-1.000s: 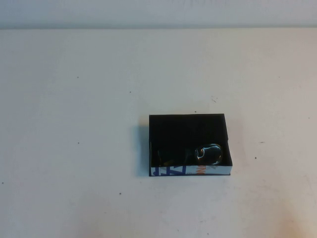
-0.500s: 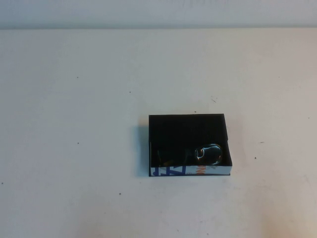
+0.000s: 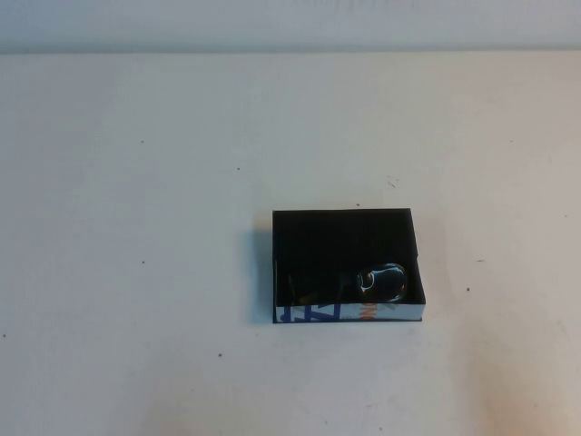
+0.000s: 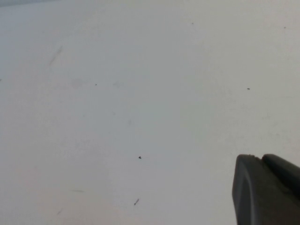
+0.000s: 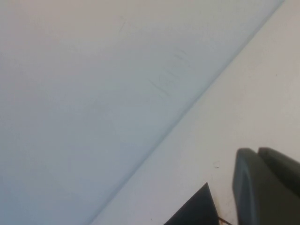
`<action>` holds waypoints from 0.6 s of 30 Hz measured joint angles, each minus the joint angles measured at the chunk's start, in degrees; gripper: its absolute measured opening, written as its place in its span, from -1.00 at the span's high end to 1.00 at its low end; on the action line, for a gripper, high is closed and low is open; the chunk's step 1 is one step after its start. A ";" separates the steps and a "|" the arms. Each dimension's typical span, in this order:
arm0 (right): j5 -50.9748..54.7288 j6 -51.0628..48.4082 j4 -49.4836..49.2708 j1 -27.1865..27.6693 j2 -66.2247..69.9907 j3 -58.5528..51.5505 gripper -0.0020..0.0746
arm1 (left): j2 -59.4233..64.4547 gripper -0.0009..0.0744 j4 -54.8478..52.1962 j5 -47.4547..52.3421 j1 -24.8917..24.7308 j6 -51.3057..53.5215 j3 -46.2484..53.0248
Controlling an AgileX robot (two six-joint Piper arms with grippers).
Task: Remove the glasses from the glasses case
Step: Pick up the glasses from the glasses case
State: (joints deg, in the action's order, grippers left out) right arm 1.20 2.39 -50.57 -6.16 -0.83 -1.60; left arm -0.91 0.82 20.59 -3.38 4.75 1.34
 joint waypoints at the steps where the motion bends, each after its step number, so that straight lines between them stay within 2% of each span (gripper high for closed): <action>1: 0.00 0.00 0.00 0.00 0.00 0.00 0.99 | 0.00 0.99 0.00 0.00 0.00 0.00 0.00; 9: 13.62 -4.56 2.85 0.00 0.15 1.71 0.99 | 0.00 0.99 0.00 0.00 0.00 0.00 0.00; 13: 20.81 -10.59 6.14 0.00 5.85 10.08 0.99 | 0.00 0.99 0.00 0.00 0.00 0.00 0.00; 18: 30.35 -21.79 13.65 0.00 20.44 23.06 0.99 | 0.00 0.99 0.00 0.00 0.00 0.00 0.00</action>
State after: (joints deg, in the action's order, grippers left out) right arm 31.55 -19.40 -36.92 -6.16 19.61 21.47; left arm -0.91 0.82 20.59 -3.38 4.75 1.34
